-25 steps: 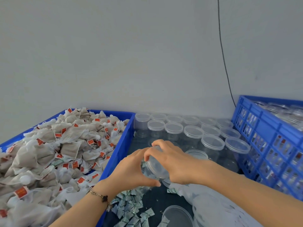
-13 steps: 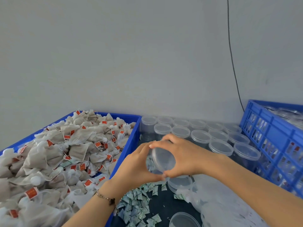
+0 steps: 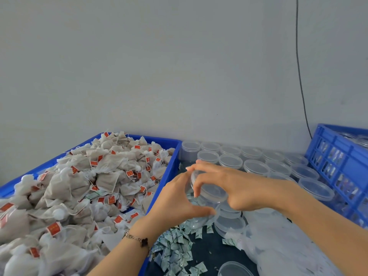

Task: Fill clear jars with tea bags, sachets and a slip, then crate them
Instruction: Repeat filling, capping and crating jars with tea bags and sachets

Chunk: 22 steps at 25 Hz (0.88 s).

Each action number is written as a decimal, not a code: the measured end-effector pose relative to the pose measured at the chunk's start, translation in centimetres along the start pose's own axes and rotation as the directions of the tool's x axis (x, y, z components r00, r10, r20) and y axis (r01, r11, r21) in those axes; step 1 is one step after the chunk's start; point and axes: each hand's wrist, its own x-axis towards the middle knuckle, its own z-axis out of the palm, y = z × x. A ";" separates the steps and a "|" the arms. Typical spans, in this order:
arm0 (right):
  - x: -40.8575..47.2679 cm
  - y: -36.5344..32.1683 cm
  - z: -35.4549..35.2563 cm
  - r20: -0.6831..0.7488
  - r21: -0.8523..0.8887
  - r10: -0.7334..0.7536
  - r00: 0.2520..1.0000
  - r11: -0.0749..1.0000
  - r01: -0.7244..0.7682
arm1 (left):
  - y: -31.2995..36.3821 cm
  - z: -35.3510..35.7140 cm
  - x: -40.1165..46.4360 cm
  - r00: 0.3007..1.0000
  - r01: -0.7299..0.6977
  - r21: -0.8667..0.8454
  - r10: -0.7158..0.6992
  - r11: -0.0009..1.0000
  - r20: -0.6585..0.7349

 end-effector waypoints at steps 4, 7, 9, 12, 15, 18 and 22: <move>1.4 -0.1 0.9 -0.302 0.222 0.137 0.943 0.973 -0.070 | -1.0 0.1 0.0 1.000 -0.008 0.085 0.010 0.996 -0.020; 2.5 1.1 1.7 -0.226 -0.075 0.376 0.899 0.913 -0.401 | -1.3 0.3 0.0 1.000 -0.011 0.074 0.010 0.997 0.020; 2.5 1.4 1.7 -0.105 -0.096 0.402 0.910 0.906 -0.411 | -1.2 0.4 0.0 0.999 -0.023 0.034 0.022 0.999 0.036; 1.8 1.4 0.7 -0.080 -0.025 0.271 0.959 0.961 -0.274 | -0.6 0.3 0.1 0.999 0.037 -0.032 -0.037 0.999 0.023; 1.3 1.0 0.5 -0.058 0.003 0.195 0.979 0.981 -0.195 | -0.2 0.2 0.1 0.999 0.049 -0.070 -0.050 0.996 -0.012; 1.3 1.1 0.4 -0.005 0.011 0.116 0.993 0.993 -0.116 | 0.0 0.3 0.0 0.995 0.093 -0.136 -0.087 0.986 0.049; 1.3 1.0 -0.7 0.015 0.153 0.060 0.998 0.986 -0.061 | 0.3 -0.7 0.4 0.951 0.228 -0.341 -0.132 0.912 0.280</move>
